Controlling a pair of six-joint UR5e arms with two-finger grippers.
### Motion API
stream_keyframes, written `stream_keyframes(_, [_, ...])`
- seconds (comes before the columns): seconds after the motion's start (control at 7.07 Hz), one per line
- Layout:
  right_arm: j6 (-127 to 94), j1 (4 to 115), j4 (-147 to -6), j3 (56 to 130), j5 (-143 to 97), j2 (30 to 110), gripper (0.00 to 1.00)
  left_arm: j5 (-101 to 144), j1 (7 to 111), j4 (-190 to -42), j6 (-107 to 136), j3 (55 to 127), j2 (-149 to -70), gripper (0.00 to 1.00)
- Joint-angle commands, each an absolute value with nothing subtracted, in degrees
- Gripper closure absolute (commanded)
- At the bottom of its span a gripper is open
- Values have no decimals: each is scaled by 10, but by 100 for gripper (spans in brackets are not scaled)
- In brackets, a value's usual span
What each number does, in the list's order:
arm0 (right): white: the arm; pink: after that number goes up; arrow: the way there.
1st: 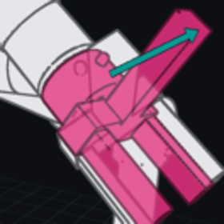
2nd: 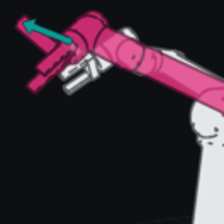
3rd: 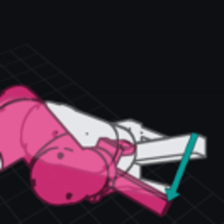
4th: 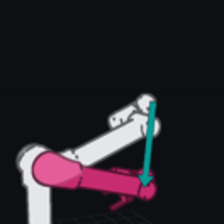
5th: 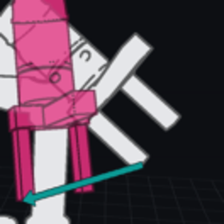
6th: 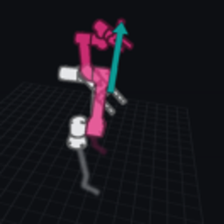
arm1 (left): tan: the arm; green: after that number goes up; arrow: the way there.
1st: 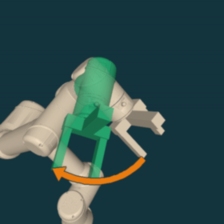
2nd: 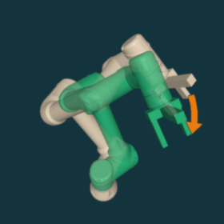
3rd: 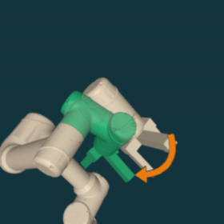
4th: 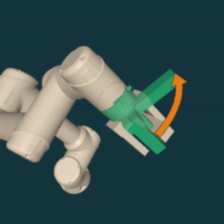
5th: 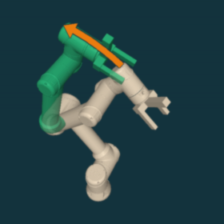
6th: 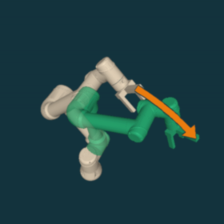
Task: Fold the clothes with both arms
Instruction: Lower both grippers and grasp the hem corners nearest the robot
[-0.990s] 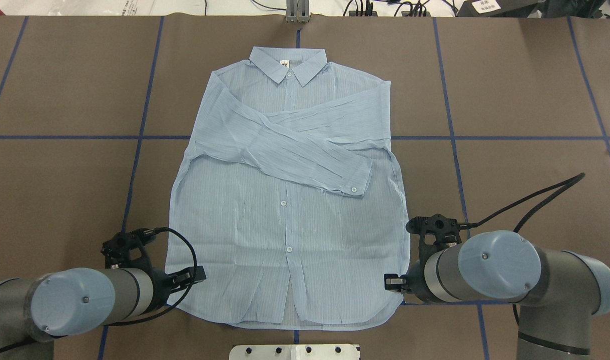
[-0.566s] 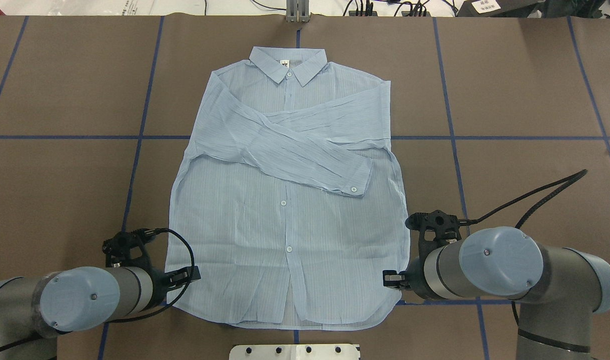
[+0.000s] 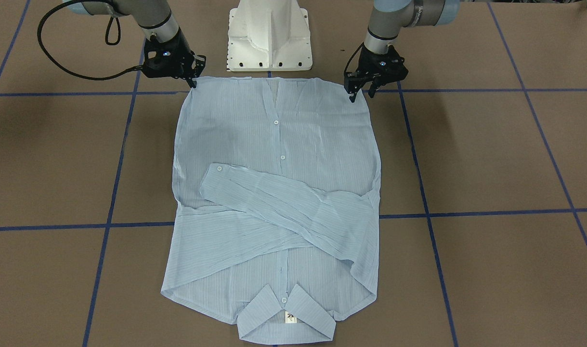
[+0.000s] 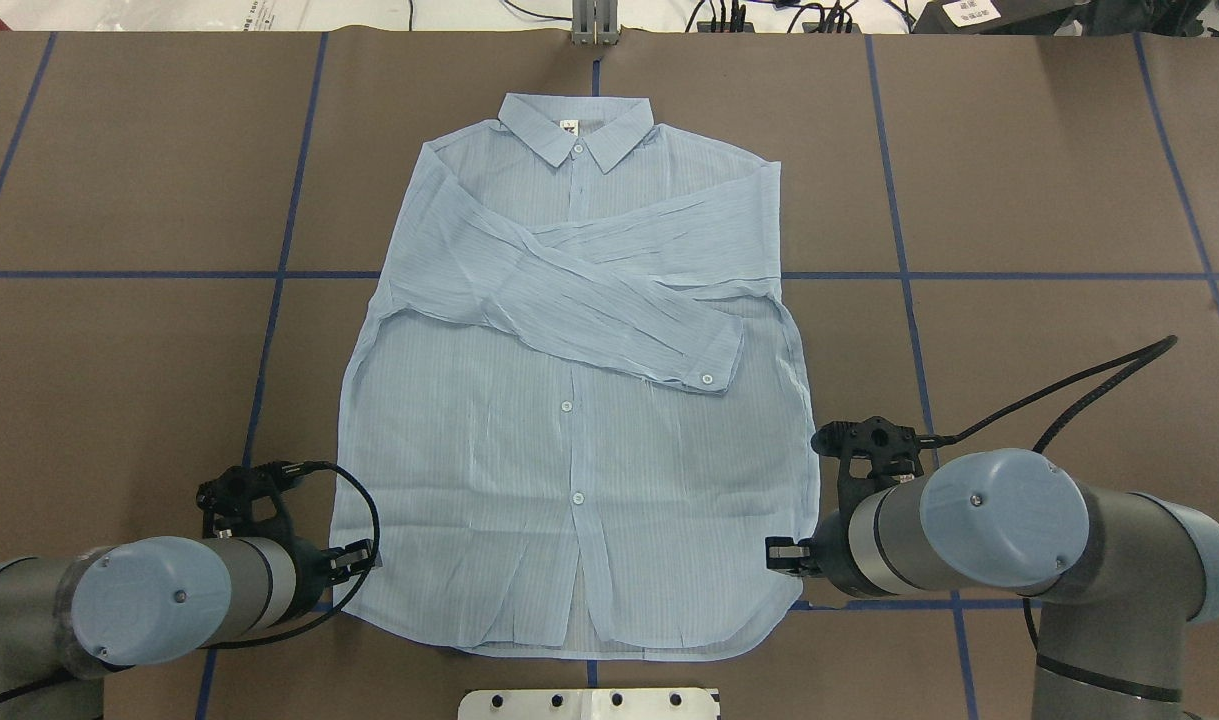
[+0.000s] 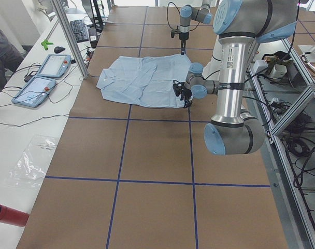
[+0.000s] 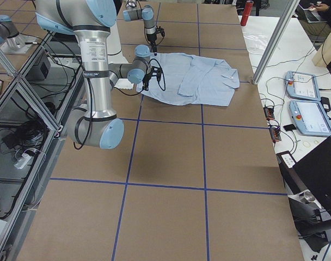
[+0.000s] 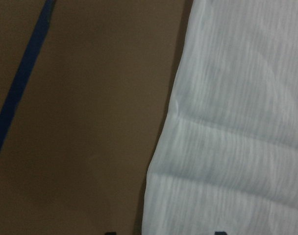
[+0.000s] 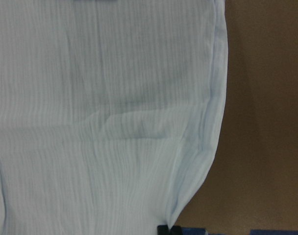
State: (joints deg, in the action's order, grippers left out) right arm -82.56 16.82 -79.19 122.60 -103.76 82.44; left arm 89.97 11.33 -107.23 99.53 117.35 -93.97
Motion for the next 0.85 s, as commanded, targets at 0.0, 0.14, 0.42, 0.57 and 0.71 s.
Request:
stream_keyframes(0.0, [-825,173,-792,1226,-1041,824,100,900,109,-1071,995,1175,-940,41])
stream_keyframes(0.14, [-825,173,-792,1225,-1041,824,100,900,108,-1071,995,1175,-941,41])
stream_keyframes(0.42, [-825,173,-792,1225,-1041,824,100,901,106,-1070,996,1179,-942,50])
stream_keyframes(0.57, [-825,174,-792,1225,-1041,824,100,901,105,-1058,996,1180,-943,58])
stream_keyframes(0.71, [-825,175,-792,1227,-1041,824,100,901,100,-1047,996,1180,-946,59])
